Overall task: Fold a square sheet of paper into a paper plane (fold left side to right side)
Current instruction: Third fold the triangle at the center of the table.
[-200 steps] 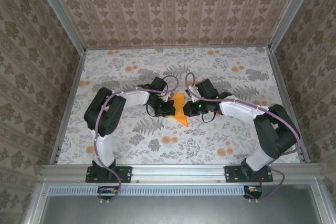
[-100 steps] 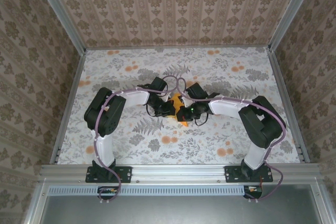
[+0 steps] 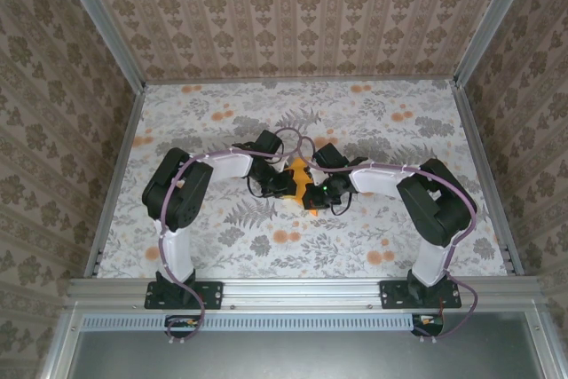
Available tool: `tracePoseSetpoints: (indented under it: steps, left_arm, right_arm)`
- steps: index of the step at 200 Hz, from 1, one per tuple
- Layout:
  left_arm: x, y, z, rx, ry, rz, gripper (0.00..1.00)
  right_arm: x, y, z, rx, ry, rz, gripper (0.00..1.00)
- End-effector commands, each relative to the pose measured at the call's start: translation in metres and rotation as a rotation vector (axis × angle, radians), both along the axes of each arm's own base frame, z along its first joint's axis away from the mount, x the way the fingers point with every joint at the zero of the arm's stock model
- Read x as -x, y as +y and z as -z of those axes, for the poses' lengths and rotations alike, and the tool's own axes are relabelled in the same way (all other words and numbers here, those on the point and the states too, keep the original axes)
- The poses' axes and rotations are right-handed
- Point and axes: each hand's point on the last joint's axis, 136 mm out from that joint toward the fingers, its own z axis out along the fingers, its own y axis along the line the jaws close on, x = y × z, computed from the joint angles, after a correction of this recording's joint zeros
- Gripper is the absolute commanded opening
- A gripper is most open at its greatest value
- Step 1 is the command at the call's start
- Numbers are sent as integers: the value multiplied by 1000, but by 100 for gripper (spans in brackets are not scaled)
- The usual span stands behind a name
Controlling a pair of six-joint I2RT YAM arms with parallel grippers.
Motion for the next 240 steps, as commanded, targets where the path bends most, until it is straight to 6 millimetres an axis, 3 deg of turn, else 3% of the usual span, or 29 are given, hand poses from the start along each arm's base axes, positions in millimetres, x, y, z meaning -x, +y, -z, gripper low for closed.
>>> tracePoseSetpoints:
  steps: [1,69,122,188,206,240]
  left_arm:
    - [9,24,30,-135,38,-4,4]
    - [8,25,31,-149,36,0,4]
    - [7,26,30,-158,30,3,4]
    - [5,25,30,-159,27,4,4]
    - [4,24,28,-154,23,4,4]
    - [2,20,25,-145,14,7,4]
  right_arm:
    - [9,-16,15,74,52,29,3]
    - [24,-32,24,127,117,59,3]
    - [51,-53,34,190,195,71,2]
    - [72,-74,30,215,229,94,0]
    - [71,-73,22,197,213,86,0]
    - [46,-48,-24,44,88,81,0]
